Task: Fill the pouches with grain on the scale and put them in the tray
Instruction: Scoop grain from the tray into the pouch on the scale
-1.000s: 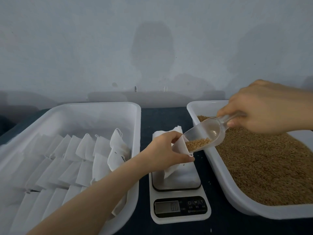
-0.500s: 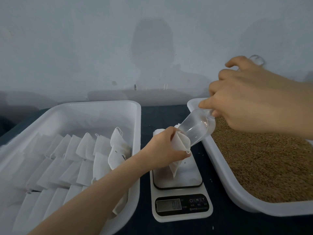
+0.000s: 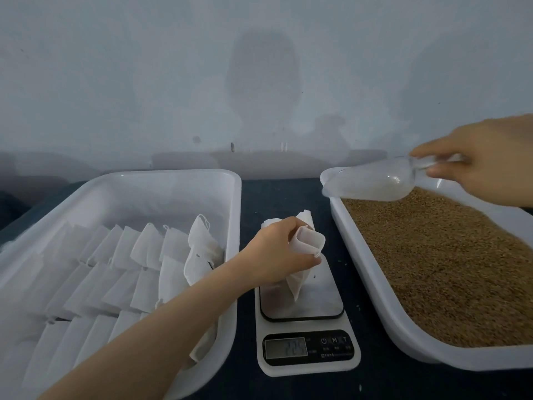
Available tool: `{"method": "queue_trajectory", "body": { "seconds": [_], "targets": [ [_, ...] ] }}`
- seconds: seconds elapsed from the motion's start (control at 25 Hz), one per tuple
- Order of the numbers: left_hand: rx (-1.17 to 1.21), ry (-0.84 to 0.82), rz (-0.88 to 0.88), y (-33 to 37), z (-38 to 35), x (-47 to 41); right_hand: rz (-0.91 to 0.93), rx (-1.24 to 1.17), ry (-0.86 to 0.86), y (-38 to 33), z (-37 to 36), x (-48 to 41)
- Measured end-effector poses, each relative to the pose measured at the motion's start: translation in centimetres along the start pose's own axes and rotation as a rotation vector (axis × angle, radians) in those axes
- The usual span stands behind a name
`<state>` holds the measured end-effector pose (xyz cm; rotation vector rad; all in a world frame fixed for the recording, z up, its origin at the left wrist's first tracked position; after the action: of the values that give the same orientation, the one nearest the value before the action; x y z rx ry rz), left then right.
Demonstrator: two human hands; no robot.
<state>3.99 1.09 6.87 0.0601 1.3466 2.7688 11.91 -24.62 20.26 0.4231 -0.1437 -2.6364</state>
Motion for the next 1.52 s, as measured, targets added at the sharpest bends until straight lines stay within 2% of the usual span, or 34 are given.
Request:
{"method": "queue_trajectory", "body": {
  "seconds": [0.16,0.24,0.32,0.64,0.88,1.04,1.2,1.4,1.52],
  "targets": [
    [-0.009,-0.001,0.011,0.1,0.2,0.1,-0.242,0.156,0.041,1.2,-6.0,-0.4],
    [-0.010,-0.002,0.018,0.2,0.2,0.2,-0.250,0.206,0.037,0.6,-8.8,0.1],
    [-0.005,-0.001,0.017,0.2,0.1,0.2,-0.259,0.146,0.044,0.4,-10.5,0.7],
    [-0.021,0.003,0.001,0.3,0.2,0.3,-0.178,0.219,0.162,-1.3,-11.3,1.3],
    [-0.022,0.004,-0.009,0.2,0.1,0.2,-0.205,0.363,0.096,-2.3,-11.1,1.9],
    [-0.029,-0.003,-0.001,0.2,0.1,0.1,-0.234,0.438,-0.022,-3.0,-11.3,1.7],
    [-0.045,-0.010,0.008,0.2,0.1,0.1,-0.262,0.347,-0.109,-3.5,-11.7,1.4],
    [-0.042,-0.005,0.002,0.1,0.1,0.1,-0.434,-0.038,-0.239,-2.0,-12.4,1.8],
    [-0.046,-0.006,0.000,0.1,0.1,0.1,-0.531,-0.168,-0.264,-0.7,-12.4,1.8]
  ]
}}
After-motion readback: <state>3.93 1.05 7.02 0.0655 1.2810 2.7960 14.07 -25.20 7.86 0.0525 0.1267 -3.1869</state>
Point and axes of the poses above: each hand's wrist, its own x-axis away from the middle knuckle, its own z-axis out of the back of the hand, y = z × x, the point moved 2 cm from there along -x, towards the middle knuckle
